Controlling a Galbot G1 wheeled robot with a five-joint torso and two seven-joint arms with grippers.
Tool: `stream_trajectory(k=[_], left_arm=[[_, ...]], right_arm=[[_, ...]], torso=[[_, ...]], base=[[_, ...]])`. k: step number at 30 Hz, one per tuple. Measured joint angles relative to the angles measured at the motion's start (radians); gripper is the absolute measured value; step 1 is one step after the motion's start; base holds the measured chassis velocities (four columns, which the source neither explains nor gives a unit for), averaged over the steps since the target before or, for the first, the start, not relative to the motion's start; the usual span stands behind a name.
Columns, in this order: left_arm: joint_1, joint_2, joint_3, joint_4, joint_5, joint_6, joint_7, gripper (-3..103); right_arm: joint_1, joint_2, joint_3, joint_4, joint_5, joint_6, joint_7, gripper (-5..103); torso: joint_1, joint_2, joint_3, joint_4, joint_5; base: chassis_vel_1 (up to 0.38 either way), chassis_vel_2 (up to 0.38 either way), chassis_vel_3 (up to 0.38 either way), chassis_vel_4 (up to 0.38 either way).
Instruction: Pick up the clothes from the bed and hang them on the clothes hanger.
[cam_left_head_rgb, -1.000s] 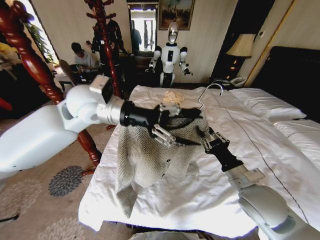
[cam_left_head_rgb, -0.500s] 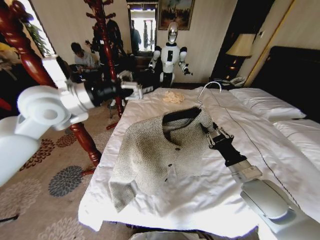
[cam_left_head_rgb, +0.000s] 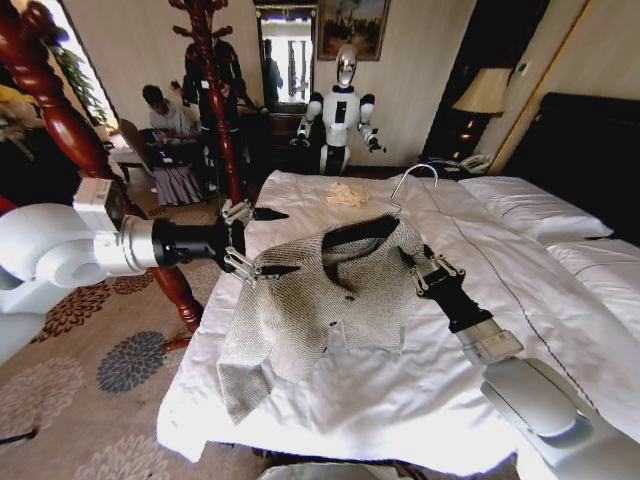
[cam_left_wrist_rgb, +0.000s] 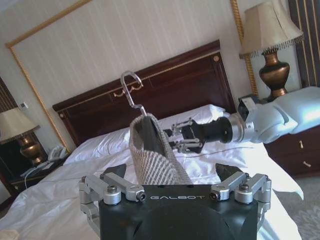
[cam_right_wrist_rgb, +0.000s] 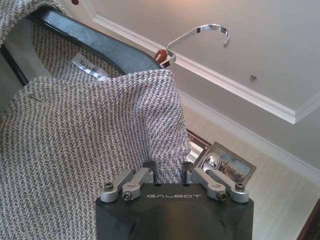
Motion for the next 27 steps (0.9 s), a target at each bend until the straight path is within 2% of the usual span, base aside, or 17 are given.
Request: stream_trajectory(k=[6,7,13,15,18,19,21,25,27], left_arm=[[-0.021,-0.022,0.033,0.019,0.094,0.020,-0.008,100],[-0.029,-0.028,0.038,0.025,0.107,0.023,-0.014,102],[-0.066,-0.049,0.067,0.038,0.112,0.037,-0.059,98],[-0.107,-0.080,0.106,0.058,0.086,0.046,-0.090,96],[-0.136,-0.101,0.135,0.072,0.065,0.052,-0.102,93],[-0.162,-0.119,0.161,0.084,0.051,0.056,-0.105,88],[-0.189,-0.132,0.188,0.095,0.042,0.057,-0.104,88],[-0.314,-0.192,0.320,0.144,0.031,0.058,-0.100,66],[-0.346,-0.210,0.353,0.158,0.028,0.058,-0.099,66]], right_arm=[[-0.005,-0.012,0.002,0.037,0.003,-0.019,-0.002,23],[-0.007,-0.014,0.002,0.041,0.003,-0.020,-0.002,23],[-0.014,-0.018,0.003,0.059,0.004,-0.020,-0.010,23],[-0.014,-0.018,0.001,0.068,0.003,-0.018,-0.021,23],[-0.015,-0.018,0.000,0.070,0.001,-0.012,-0.027,23],[-0.017,-0.018,-0.001,0.072,0.000,-0.005,-0.031,23],[-0.018,-0.018,-0.001,0.073,-0.001,-0.001,-0.033,23],[-0.025,-0.012,0.001,0.080,-0.002,0.016,-0.043,23],[-0.027,-0.010,0.001,0.082,-0.002,0.021,-0.046,23]], torso=[[0.000,0.000,0.000,0.0003,-0.0003],[0.000,0.000,0.000,0.0002,-0.0002],[0.000,0.000,0.000,0.0004,-0.0002],[0.000,0.000,0.000,0.0002,-0.0002],[0.000,0.000,0.000,0.0003,0.0000],[0.000,0.000,0.000,0.0002,-0.0001],[0.000,0.000,0.000,0.0002,-0.0001],[0.000,0.000,0.000,0.0001,-0.0001],[0.000,0.000,0.000,0.0001,0.0001]], base=[[0.000,0.000,0.000,0.000],[0.000,0.000,0.000,0.000],[0.000,0.000,0.000,0.000],[0.000,0.000,0.000,0.000],[0.000,0.000,0.000,0.000],[0.000,0.000,0.000,0.000],[0.000,0.000,0.000,0.000],[0.000,0.000,0.000,0.000],[0.000,0.000,0.000,0.000]])
